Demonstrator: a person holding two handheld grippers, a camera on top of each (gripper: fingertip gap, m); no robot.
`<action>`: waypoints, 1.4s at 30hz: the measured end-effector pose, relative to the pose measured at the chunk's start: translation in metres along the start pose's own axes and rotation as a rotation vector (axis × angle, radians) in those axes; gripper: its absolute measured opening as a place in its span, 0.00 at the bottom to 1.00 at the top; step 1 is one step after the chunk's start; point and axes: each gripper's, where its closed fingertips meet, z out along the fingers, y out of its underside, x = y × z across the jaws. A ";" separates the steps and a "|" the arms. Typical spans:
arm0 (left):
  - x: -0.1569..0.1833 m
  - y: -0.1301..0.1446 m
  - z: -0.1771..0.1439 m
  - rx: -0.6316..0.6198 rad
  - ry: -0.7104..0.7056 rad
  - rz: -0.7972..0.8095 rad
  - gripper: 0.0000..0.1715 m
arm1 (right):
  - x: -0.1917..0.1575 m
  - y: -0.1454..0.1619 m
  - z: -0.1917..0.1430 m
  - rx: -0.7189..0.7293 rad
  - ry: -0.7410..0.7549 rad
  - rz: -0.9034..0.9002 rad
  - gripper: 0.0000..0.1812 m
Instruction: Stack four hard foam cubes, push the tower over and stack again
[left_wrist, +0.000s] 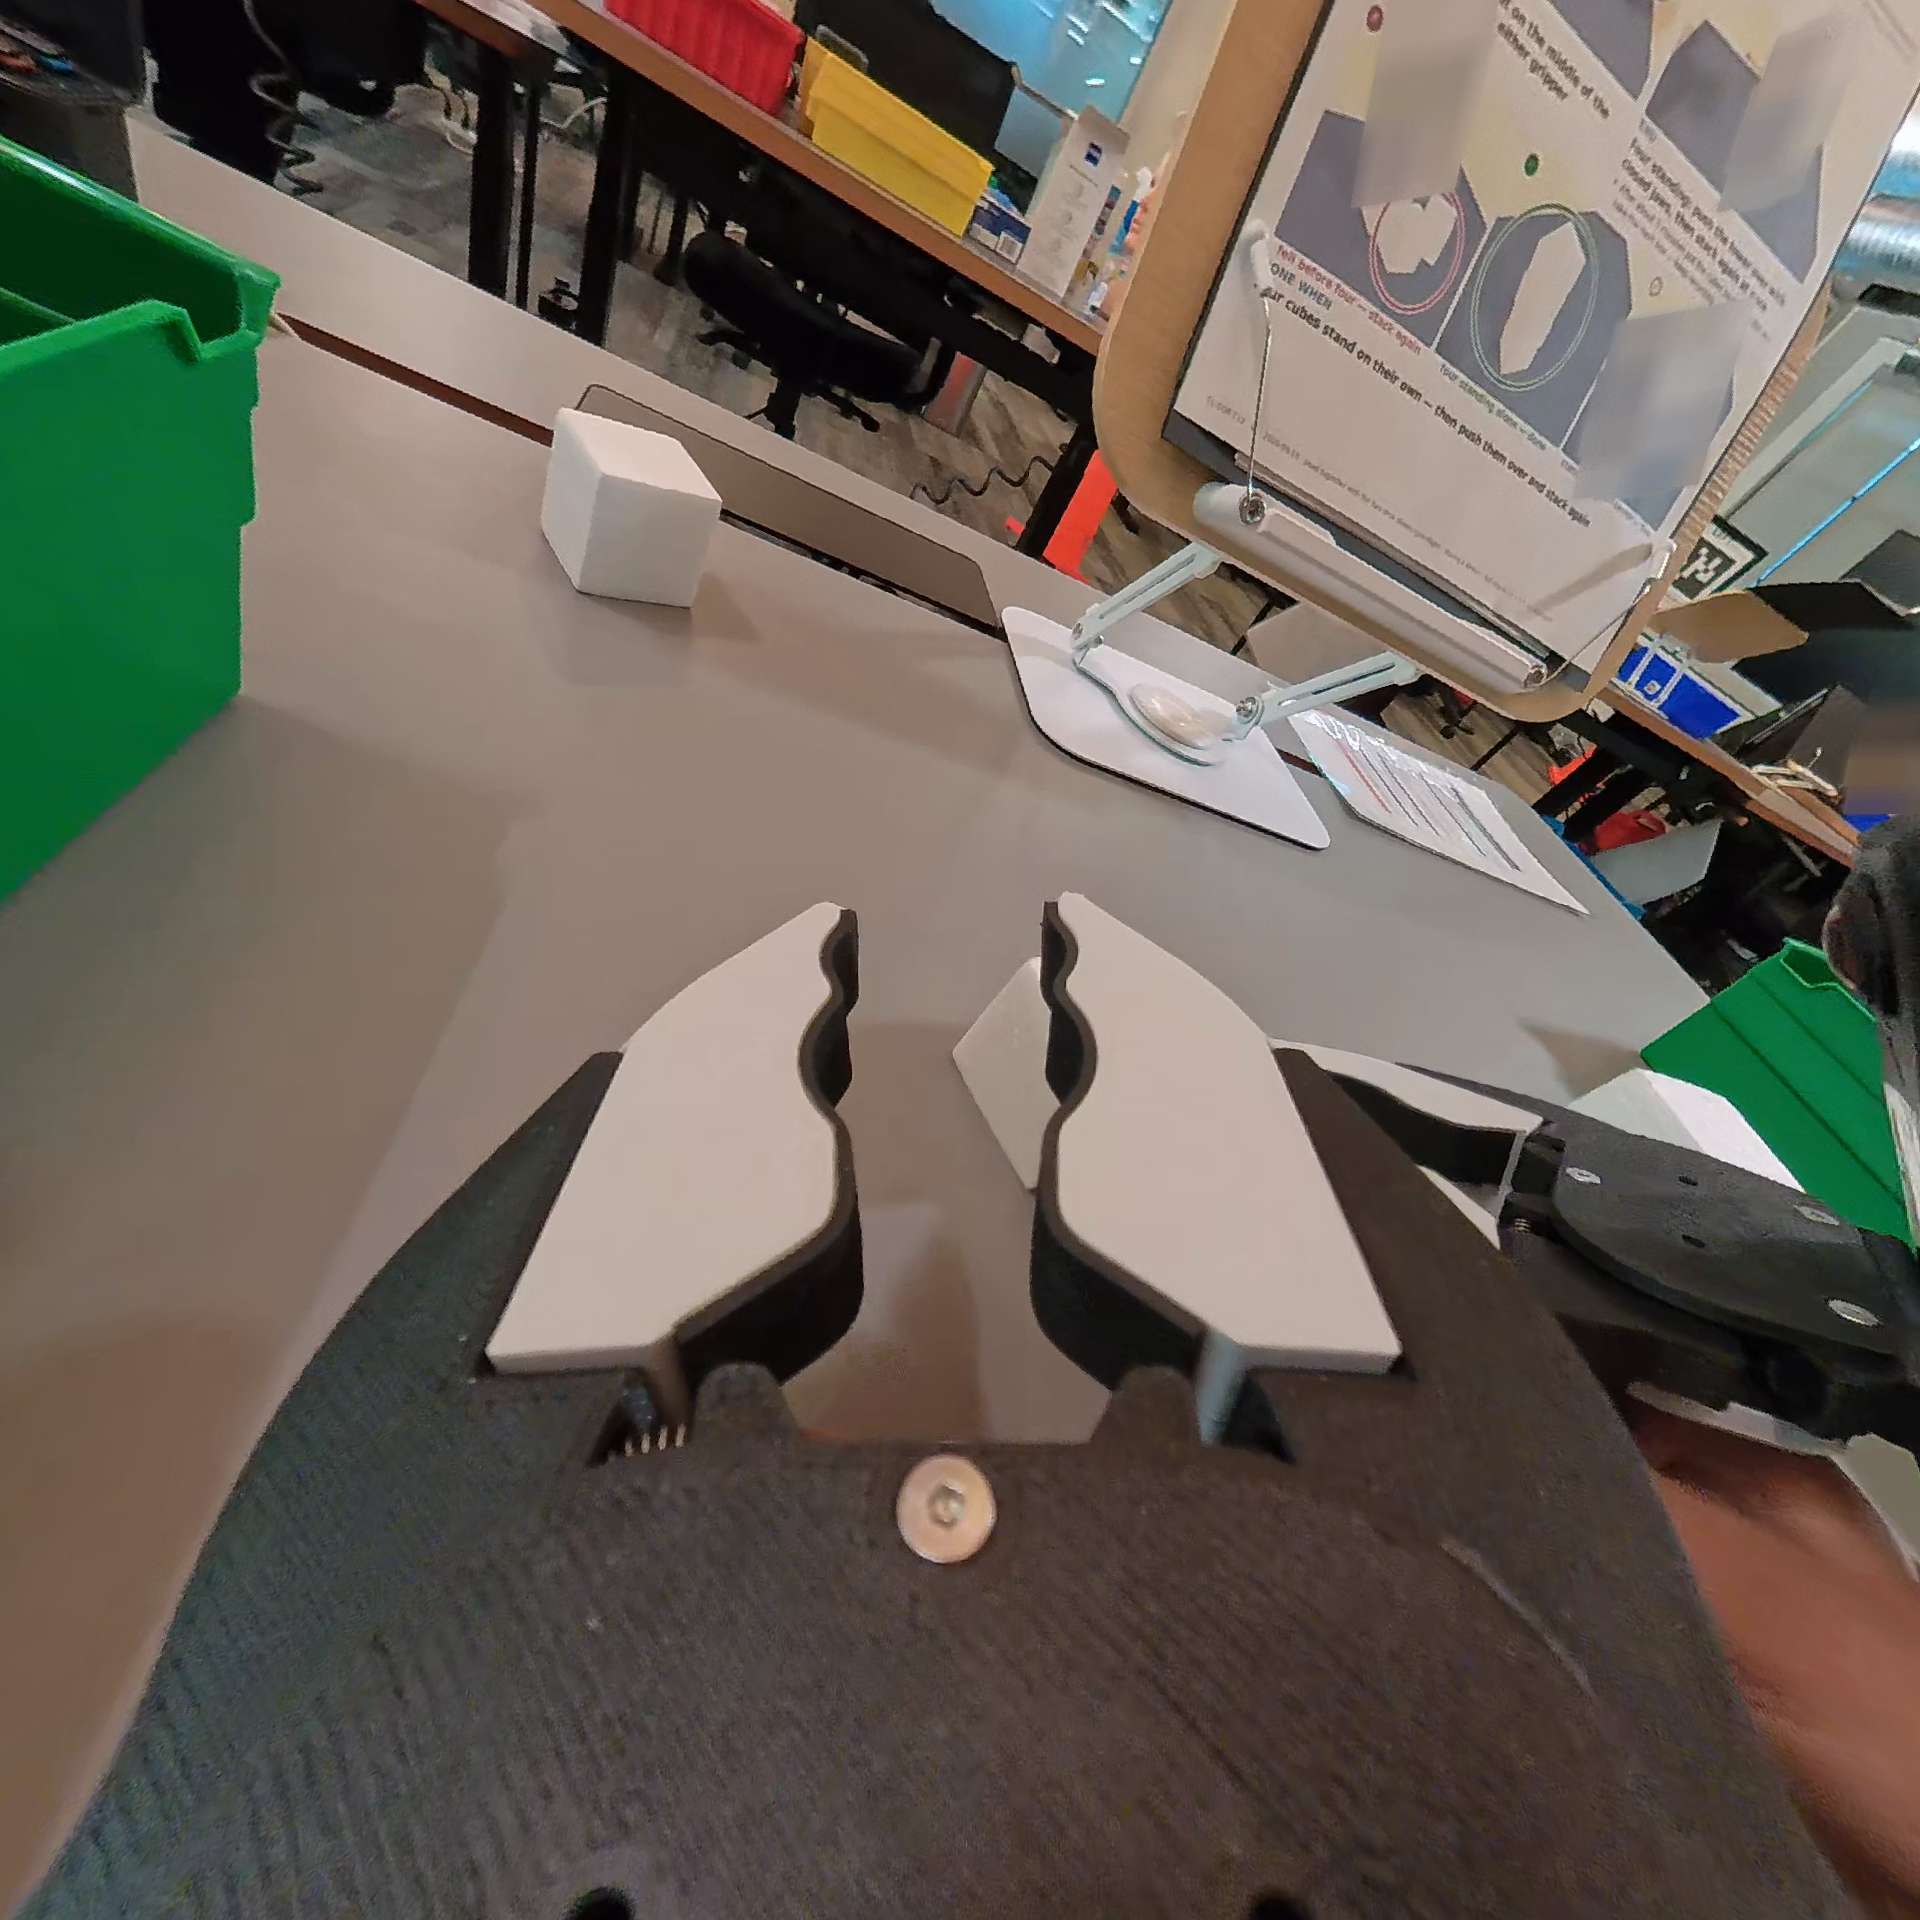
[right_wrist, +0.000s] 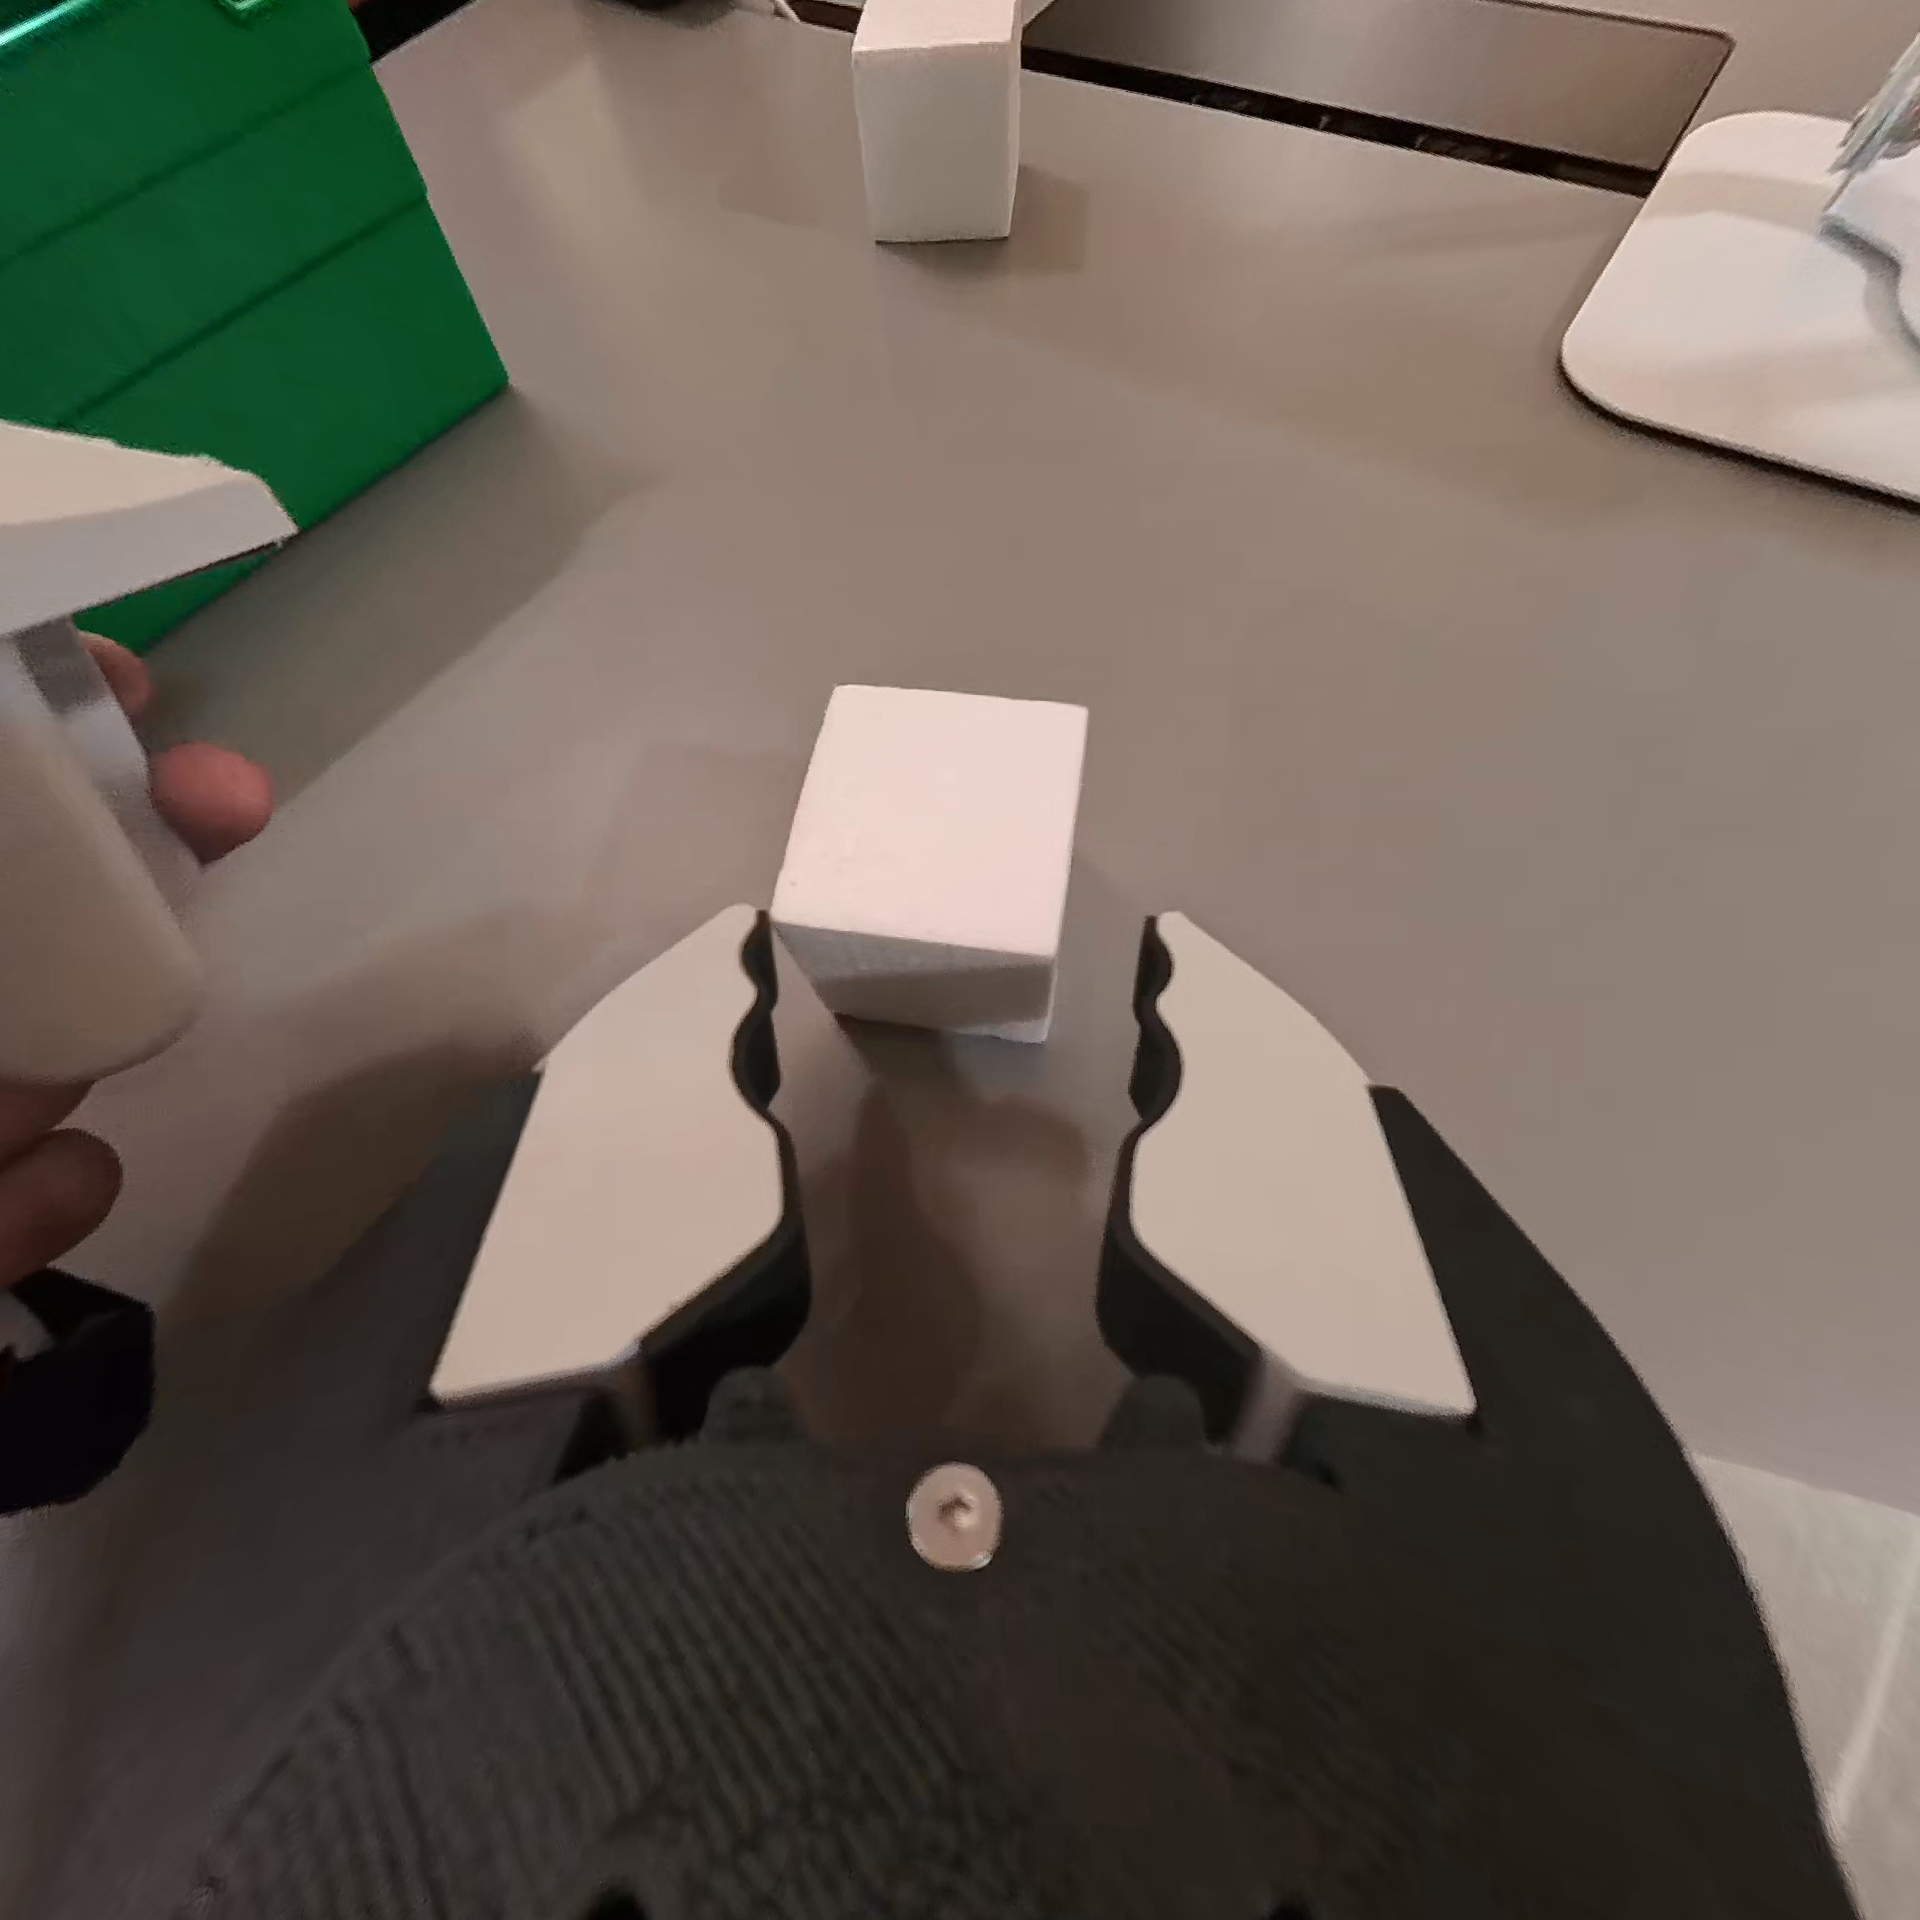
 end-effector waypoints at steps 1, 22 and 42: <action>0.000 0.000 0.000 -0.001 0.001 -0.003 0.20 | 0.001 -0.001 0.000 0.003 0.005 0.000 0.33; 0.005 0.000 -0.001 0.006 0.025 0.006 0.18 | 0.030 -0.155 -0.204 0.542 -0.346 -0.171 0.28; 0.023 0.019 0.005 -0.085 0.109 0.018 0.17 | 0.112 -0.048 -0.193 0.108 -0.681 -0.624 0.28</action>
